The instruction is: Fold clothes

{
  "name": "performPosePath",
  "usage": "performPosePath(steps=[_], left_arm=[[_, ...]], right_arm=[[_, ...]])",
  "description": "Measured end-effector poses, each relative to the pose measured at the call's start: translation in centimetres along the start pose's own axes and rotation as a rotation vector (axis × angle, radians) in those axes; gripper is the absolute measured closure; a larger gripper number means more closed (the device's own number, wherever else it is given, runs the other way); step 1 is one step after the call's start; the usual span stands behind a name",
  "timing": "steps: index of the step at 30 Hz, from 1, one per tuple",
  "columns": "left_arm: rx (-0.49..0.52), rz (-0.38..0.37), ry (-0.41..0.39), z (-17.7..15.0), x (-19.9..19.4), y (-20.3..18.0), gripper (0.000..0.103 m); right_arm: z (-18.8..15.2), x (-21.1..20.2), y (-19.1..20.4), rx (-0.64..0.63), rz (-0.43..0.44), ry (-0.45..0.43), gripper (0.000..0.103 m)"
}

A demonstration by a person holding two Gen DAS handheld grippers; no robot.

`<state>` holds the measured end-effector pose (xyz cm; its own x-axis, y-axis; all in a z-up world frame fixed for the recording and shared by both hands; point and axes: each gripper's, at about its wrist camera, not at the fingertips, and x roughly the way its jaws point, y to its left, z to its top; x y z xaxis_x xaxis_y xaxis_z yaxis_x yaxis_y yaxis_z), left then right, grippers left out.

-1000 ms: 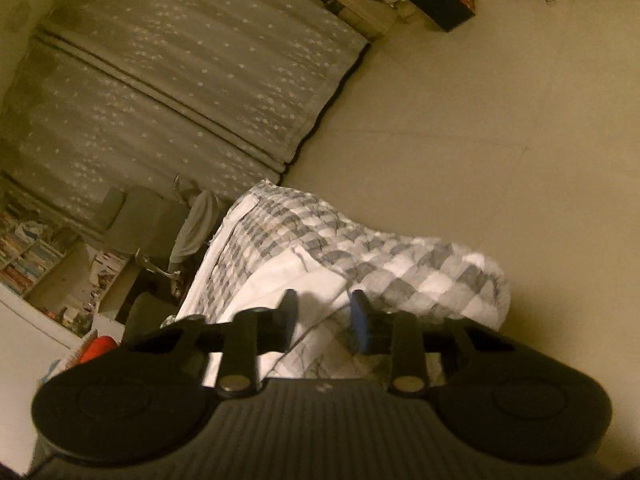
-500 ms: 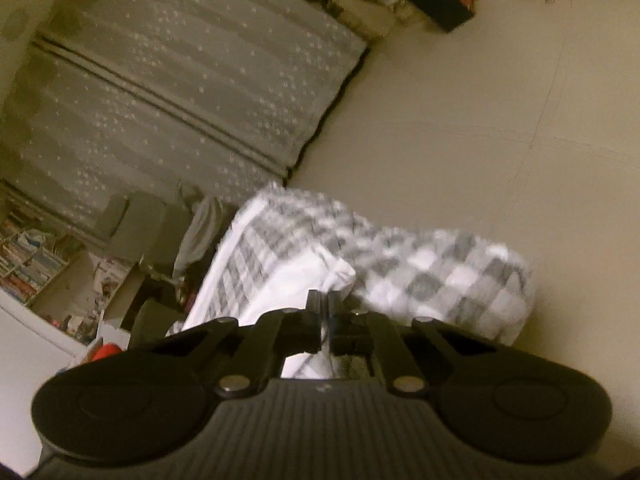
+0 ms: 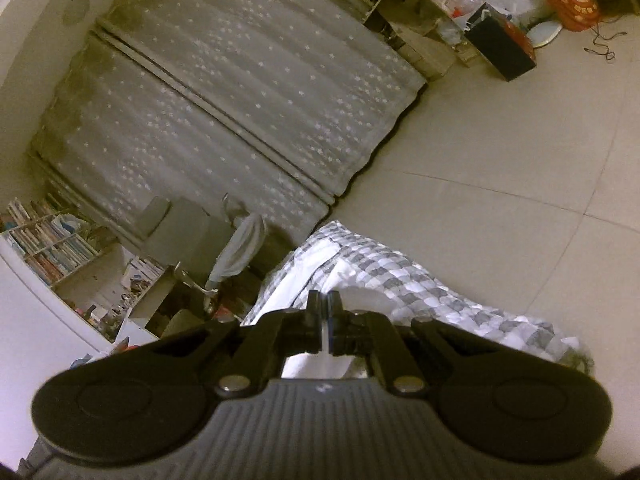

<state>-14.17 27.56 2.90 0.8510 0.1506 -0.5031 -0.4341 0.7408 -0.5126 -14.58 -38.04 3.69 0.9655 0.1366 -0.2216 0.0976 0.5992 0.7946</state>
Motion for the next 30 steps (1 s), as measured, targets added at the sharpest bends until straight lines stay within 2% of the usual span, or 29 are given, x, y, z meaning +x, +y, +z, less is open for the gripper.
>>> performPosePath(steps=[5, 8, 11, 14, 18, 22, 30], left_arm=[[0.003, -0.016, -0.022, 0.1, -0.8, -0.3, 0.102], [0.026, -0.008, -0.027, -0.5, -1.0, -0.2, 0.102], [0.026, -0.004, -0.02, -0.9, -1.0, 0.2, 0.102], [0.024, -0.001, -0.011, -1.2, -1.0, 0.5, 0.102], [0.021, 0.002, -0.001, -1.6, -0.9, 1.0, 0.102], [0.02, 0.009, 0.008, -2.0, -0.8, 1.4, 0.102], [0.007, 0.016, 0.018, -2.1, -0.7, 1.8, 0.102]], right_arm=[[1.1, -0.7, 2.0, -0.045, 0.069, -0.049, 0.098], [0.2, -0.8, 1.3, -0.06, 0.03, -0.018, 0.098], [-1.1, -0.1, -1.4, -0.001, -0.044, 0.036, 0.098], [-2.2, -0.2, -3.3, 0.066, -0.072, 0.075, 0.098], [-1.9, -0.9, -3.2, 0.077, -0.061, 0.057, 0.098], [-1.2, -1.4, -1.6, 0.027, -0.017, 0.026, 0.098], [-1.6, -0.9, -2.4, 0.05, -0.067, 0.044, 0.098]])
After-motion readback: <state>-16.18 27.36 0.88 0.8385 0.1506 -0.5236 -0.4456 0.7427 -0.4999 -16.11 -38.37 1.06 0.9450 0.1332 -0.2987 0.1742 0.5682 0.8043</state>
